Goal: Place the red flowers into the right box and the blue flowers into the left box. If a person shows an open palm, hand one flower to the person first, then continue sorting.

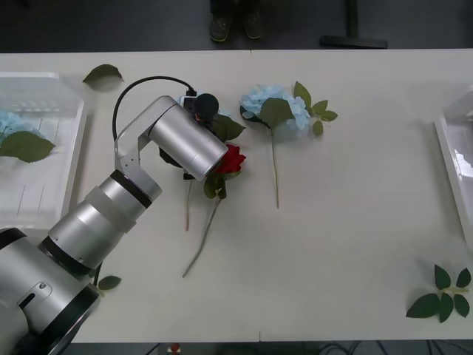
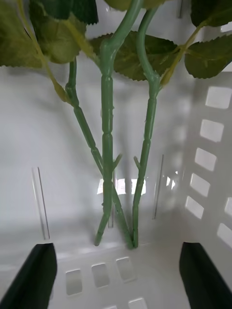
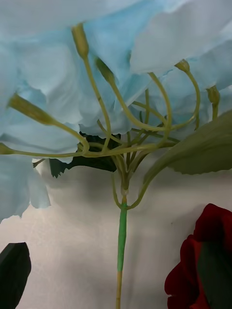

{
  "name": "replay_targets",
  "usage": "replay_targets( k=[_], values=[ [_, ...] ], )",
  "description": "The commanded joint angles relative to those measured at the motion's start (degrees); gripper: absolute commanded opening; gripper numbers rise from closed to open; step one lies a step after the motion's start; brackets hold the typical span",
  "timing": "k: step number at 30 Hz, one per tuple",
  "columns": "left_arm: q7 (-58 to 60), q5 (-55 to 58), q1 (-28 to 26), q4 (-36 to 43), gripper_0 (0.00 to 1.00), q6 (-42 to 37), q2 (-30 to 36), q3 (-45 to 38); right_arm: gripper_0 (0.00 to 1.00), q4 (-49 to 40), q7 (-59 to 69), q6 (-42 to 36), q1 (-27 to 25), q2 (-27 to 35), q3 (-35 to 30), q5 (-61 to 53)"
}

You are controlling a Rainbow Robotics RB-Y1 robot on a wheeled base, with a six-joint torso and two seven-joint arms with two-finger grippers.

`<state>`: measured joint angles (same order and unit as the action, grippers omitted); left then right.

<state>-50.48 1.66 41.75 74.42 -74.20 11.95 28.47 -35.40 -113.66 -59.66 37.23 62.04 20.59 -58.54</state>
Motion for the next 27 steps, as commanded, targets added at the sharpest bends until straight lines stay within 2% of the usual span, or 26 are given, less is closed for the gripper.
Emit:
replay_targets(
  k=[1, 6, 9, 14, 17, 18, 19, 20, 21, 22, 25, 27],
  values=[
    [-1.4, 0.3, 1.5, 0.5, 1.00, 0.0, 1.0, -0.4, 0.91, -0.5, -2.4, -2.9, 2.9, 1.6, -0.6, -1.0],
    [-1.8, 0.3, 1.6, -0.9, 1.00, 0.0, 1.0, -0.5, 0.91, -5.4, -2.0, -11.4, 4.9, 2.9, -3.4, -2.6],
    [-2.2, 0.3, 1.5, -1.3, 1.00, -0.2, 1.0, -0.5, 0.91, -11.4, -0.2, -17.9, 5.0, 4.2, -5.8, -6.5],
    [-2.4, 0.3, 1.5, -2.4, 1.00, -0.1, 1.0, -0.4, 0.91, -22.9, 10.9, -26.5, 5.0, 5.2, -8.6, -13.4],
    [-2.8, 0.3, 1.5, -2.4, 1.00, -0.2, 0.9, -0.5, 0.91, -28.0, 19.8, -28.2, 5.0, 5.3, -8.6, -18.6],
    [-3.0, 0.3, 1.5, -2.4, 0.96, -0.2, 1.0, -0.4, 0.91, -30.3, 23.0, -28.6, 5.0, 5.2, -8.5, -19.9],
    [-3.2, 0.3, 1.5, -2.4, 0.87, -0.2, 0.9, -0.4, 0.91, -32.1, 25.2, -28.7, 5.0, 5.1, -8.4, -20.4],
    [-3.4, 0.3, 1.5, -2.4, 0.76, -0.2, 0.9, -0.4, 0.91, -34.1, 27.3, -28.7, 5.0, 4.9, -8.2, -20.6],
    [-3.7, 0.4, 1.5, -2.5, 0.58, -0.2, 0.9, -0.4, 0.91, -36.8, 30.6, -29.0, 5.0, 4.7, -8.0, -20.6],
    [-3.7, 0.4, 1.5, -2.5, 0.47, -0.2, 1.0, -0.5, 0.91, -39.5, 34.8, -29.3, 5.0, 4.1, -7.8, -20.7],
    [-4.1, 0.3, 1.5, -2.4, 0.46, -0.2, 1.0, -0.4, 0.91, -45.3, 46.2, -28.8, 5.1, 2.0, -6.4, -20.6],
    [-4.3, 0.3, 1.5, -2.4, 0.34, -0.2, 1.0, -0.5, 0.91, -48.2, 51.3, -27.9, 5.6, 0.7, -4.6, -19.4]
  ],
)
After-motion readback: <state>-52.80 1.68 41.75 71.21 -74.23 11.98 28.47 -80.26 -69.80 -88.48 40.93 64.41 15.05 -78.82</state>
